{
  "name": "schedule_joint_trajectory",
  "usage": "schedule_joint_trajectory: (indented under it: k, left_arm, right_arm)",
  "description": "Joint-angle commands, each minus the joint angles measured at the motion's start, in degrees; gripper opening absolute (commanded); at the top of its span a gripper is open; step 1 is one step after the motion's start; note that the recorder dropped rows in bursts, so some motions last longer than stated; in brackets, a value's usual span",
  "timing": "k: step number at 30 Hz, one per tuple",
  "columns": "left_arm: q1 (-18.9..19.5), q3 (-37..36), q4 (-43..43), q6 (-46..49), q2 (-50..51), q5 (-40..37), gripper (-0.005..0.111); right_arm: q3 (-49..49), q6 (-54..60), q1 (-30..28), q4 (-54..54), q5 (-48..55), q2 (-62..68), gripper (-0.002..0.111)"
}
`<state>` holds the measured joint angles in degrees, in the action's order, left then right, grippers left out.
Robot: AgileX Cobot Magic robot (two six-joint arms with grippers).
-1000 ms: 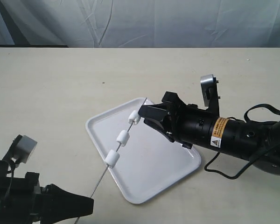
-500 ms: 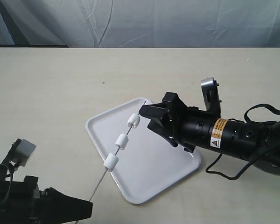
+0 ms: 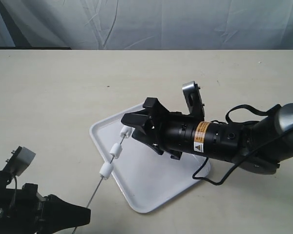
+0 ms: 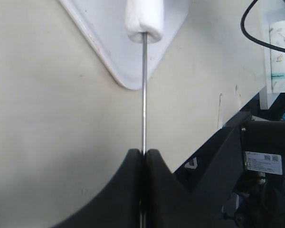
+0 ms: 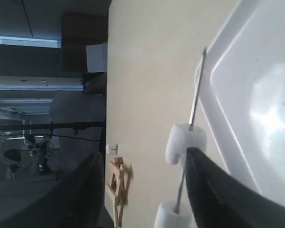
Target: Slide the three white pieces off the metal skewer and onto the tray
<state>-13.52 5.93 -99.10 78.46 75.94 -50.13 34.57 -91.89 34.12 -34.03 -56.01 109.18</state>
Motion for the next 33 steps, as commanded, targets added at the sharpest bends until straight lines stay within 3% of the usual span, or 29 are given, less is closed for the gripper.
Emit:
schedule_joint_trajectory:
  k: [1, 15, 19, 33]
  left_arm:
    - [-0.3, -0.2, -0.9, 0.1, -0.3, -1.3, 0.000]
    - [-0.3, 0.3, -0.9, 0.1, -0.3, -5.8, 0.000]
    - [-0.3, 0.3, -0.9, 0.1, -0.3, -6.7, 0.000]
    - [-0.3, 0.3, -0.9, 0.0, -0.3, -4.8, 0.000]
  right_arm:
    - [0.6, -0.4, 0.3, 0.2, 2.8, 0.3, 0.050]
    - [0.6, -1.2, 0.3, 2.5, 3.6, 0.3, 0.050]
    - [0.6, -1.3, 0.3, 1.2, 2.7, 0.3, 0.032]
    - [0.6, -1.3, 0.3, 1.0, 1.5, 0.3, 0.031]
